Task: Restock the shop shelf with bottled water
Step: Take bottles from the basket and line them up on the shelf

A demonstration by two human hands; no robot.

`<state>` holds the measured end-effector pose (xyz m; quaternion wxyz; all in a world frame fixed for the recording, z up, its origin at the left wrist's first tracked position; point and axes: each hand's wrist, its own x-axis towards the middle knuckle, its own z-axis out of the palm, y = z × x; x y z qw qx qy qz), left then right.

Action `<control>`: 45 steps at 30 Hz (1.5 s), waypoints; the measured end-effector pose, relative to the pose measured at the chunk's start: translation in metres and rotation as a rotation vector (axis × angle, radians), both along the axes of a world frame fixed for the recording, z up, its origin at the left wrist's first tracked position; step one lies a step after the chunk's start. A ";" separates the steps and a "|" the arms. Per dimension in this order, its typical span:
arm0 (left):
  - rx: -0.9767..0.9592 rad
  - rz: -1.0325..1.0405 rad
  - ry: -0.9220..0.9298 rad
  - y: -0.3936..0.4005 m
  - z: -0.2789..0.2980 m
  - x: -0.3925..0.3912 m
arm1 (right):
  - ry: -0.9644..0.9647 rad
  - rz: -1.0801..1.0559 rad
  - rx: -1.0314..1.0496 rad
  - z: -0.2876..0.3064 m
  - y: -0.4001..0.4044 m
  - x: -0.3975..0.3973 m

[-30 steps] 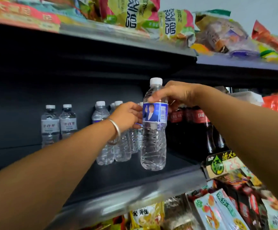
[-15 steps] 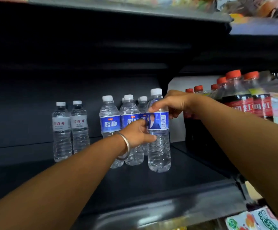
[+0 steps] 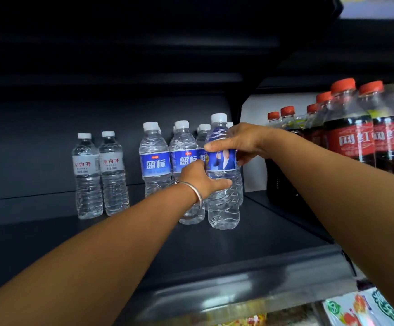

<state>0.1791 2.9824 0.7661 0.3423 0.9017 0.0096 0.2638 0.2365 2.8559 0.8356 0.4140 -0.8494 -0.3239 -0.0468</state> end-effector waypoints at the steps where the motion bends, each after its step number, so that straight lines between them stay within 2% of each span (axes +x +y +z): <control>1: 0.021 0.018 -0.011 0.000 0.000 -0.001 | 0.002 -0.001 0.031 -0.001 0.001 0.001; 6: 0.034 0.041 -0.045 0.002 0.000 -0.005 | 0.026 -0.022 0.175 -0.006 0.001 0.006; 12: 0.057 0.081 -0.080 0.000 -0.002 -0.002 | 0.050 -0.034 0.095 -0.009 0.003 -0.001; 17: 0.094 0.118 -0.093 0.002 -0.001 -0.009 | 0.035 -0.057 0.179 -0.011 0.008 0.001; 23: 0.090 0.132 -0.164 0.006 -0.001 -0.008 | 0.067 -0.080 0.140 -0.011 0.016 -0.005; 29: 0.044 0.105 -0.175 0.010 -0.002 -0.008 | 0.051 -0.081 0.291 -0.015 0.018 -0.003; 34: 0.034 0.089 -0.168 0.009 -0.005 -0.008 | 0.076 -0.087 0.268 -0.021 0.018 -0.007; 45: 0.078 0.095 -0.152 0.015 -0.013 -0.002 | 0.039 -0.093 0.372 -0.024 0.020 -0.002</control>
